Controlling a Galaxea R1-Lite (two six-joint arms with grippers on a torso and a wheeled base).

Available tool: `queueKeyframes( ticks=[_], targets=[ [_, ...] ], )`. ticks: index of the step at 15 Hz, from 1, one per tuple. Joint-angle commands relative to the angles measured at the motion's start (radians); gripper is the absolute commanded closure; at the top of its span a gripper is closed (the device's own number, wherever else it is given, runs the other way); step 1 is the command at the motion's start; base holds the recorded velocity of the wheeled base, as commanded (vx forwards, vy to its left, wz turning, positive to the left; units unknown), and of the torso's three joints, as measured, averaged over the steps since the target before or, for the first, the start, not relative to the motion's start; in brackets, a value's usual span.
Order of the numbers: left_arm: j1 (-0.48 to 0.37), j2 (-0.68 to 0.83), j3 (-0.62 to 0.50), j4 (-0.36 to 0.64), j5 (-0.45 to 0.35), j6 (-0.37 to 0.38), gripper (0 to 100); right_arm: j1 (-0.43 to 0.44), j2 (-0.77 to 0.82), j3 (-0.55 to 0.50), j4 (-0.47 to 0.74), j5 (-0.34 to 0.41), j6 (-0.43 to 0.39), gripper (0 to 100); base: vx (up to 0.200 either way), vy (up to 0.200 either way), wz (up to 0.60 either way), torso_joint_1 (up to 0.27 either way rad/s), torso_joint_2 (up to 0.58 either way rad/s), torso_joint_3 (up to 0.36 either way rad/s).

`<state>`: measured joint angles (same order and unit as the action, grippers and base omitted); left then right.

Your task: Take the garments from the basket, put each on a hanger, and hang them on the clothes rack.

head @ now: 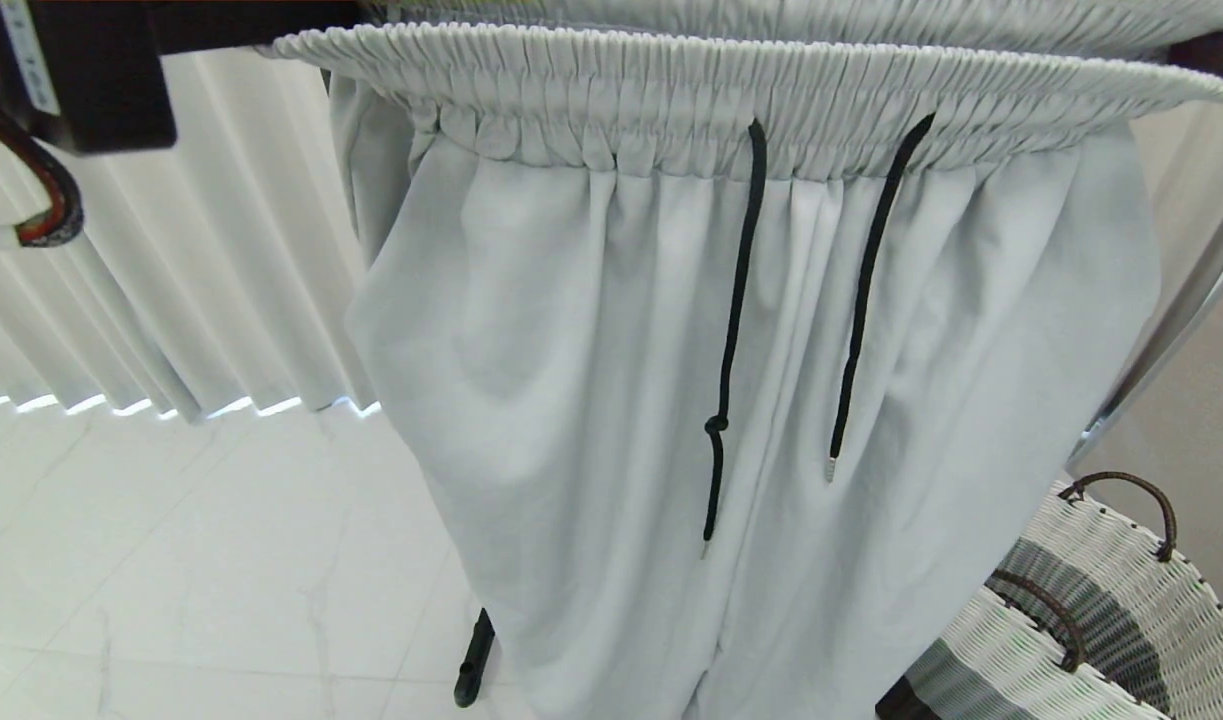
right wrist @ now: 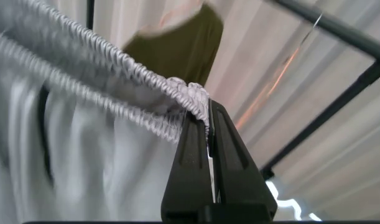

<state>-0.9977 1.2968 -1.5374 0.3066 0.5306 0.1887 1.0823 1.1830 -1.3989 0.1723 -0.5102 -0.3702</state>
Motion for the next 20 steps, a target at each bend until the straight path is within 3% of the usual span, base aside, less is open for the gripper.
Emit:
queueKeyframes(
  ticks=[1, 6, 7, 10, 13, 18, 20],
  targets=[
    [-0.001, 0.002, 0.0, -0.001, 0.0, 0.0, 100, 0.001, 0.006, -0.003, -0.001, -0.001, -0.001, 100, 0.0, 0.0, 0.0, 0.0, 0.0, 0.0],
    [-0.001, -0.001, 0.0, -0.001, 0.0, 0.014, 100, 0.002, 0.006, -0.002, 0.003, -0.001, -0.001, 100, 0.0, 0.0, 0.0, 0.0, 0.0, 0.0],
    [-0.001, 0.001, 0.0, -0.001, 0.0, 0.014, 100, 0.002, 0.003, -0.002, 0.004, -0.001, 0.001, 0, 0.0, 0.0, 0.0, 0.0, 0.0, 0.0],
    [0.007, -0.001, 0.0, -0.001, 0.003, 0.015, 100, 0.002, -0.019, 0.018, 0.007, 0.002, -0.003, 0, 0.0, 0.0, 0.0, 0.0, 0.0, 0.0],
    [0.096, 0.007, -0.001, -0.001, 0.037, 0.014, 100, 0.004, -0.068, 0.075, 0.007, 0.029, -0.004, 0, 0.0, 0.0, 0.0, 0.0, 0.0, 0.0],
    [0.096, 0.004, 0.005, -0.001, 0.037, 0.011, 100, -0.009, -0.106, 0.1, 0.016, 0.058, -0.001, 0, 0.0, 0.0, 0.0, 0.0, 0.0, 0.0],
    [0.097, -0.007, 0.005, -0.001, 0.038, 0.015, 100, -0.159, -0.109, 0.095, 0.099, 0.055, -0.009, 0, 0.0, 0.0, 0.0, 0.0, 0.0, 0.0]
  ],
)
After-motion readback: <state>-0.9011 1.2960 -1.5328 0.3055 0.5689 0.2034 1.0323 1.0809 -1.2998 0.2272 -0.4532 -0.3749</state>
